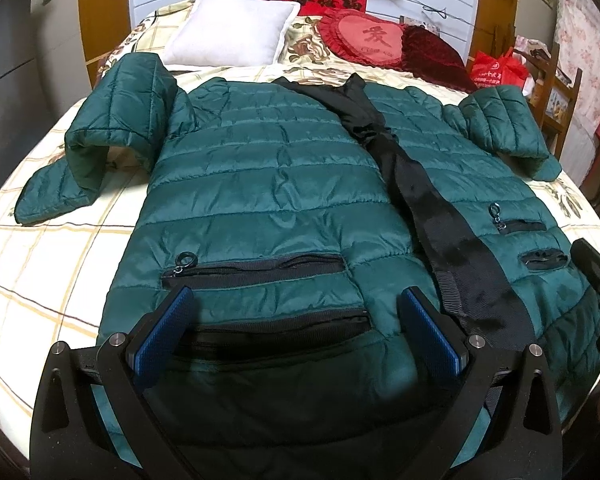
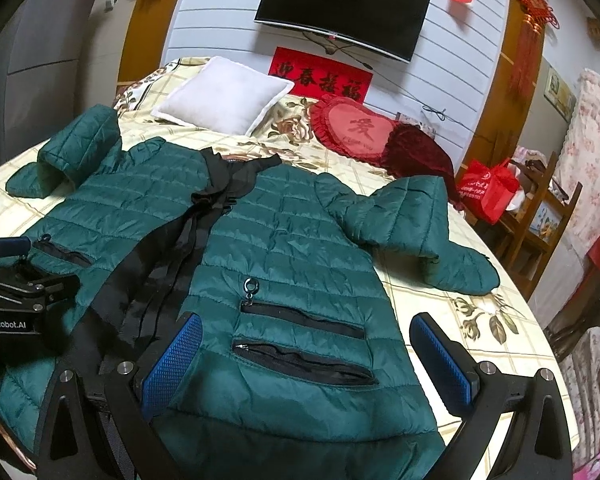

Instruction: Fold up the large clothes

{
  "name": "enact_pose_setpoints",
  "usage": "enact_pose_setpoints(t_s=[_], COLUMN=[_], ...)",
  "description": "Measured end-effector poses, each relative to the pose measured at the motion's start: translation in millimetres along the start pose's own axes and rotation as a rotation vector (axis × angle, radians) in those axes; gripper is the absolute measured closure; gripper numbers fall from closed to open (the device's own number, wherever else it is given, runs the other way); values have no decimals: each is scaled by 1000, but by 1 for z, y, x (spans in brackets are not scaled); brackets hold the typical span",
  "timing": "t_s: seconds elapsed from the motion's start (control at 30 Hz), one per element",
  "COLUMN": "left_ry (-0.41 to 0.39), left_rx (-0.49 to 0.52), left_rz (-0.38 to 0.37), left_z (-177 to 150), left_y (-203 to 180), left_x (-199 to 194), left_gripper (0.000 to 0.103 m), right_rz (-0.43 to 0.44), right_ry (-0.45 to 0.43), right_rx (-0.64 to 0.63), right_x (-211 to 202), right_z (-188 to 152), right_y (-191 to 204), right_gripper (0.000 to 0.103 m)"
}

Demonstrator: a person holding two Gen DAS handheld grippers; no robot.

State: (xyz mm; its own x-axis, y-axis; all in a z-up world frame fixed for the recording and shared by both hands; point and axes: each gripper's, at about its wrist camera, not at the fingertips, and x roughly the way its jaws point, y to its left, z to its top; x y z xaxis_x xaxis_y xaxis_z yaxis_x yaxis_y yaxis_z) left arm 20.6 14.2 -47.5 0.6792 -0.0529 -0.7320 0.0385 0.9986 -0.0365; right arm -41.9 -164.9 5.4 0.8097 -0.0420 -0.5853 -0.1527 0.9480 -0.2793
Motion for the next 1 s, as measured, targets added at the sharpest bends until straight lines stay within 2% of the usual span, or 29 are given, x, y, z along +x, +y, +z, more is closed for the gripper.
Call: enact_pose_setpoints(t_s=[0.2, 0.33, 0.43, 0.53, 0.63, 0.73, 0.83, 0.93, 1.0], left_ry=[13, 8, 11, 40, 77, 94, 71, 106, 139], left_rx=[-18, -44, -64, -42, -32, -101, -112, -86, -87], left_rz=[-17, -60, -75, -78, -49, -31, 7, 36, 30], left_z=[-1, -3, -3, 0, 12, 32, 49, 48, 40], left_y=[3, 8, 12, 9, 9, 23, 33, 39, 42], left_x=[3, 5, 6, 11, 18, 22, 27, 45, 57], left_gripper=[0, 0, 0, 0, 0, 0, 0, 0, 0], right_rz=[18, 30, 34, 63, 75, 70, 83, 81, 102], right_ry=[-60, -50, 3, 83, 122, 162, 200, 282, 323], right_rx=[63, 91, 114, 148, 163, 158, 163, 161, 182], right_x=[-1, 29, 55, 67, 73, 78, 84, 98, 103], right_z=[9, 31, 29, 22, 17, 12, 6, -3, -8], right_y=[-13, -23, -25, -28, -28, -27, -28, -28, -30], right_gripper=[0, 0, 0, 0, 0, 0, 0, 0, 0])
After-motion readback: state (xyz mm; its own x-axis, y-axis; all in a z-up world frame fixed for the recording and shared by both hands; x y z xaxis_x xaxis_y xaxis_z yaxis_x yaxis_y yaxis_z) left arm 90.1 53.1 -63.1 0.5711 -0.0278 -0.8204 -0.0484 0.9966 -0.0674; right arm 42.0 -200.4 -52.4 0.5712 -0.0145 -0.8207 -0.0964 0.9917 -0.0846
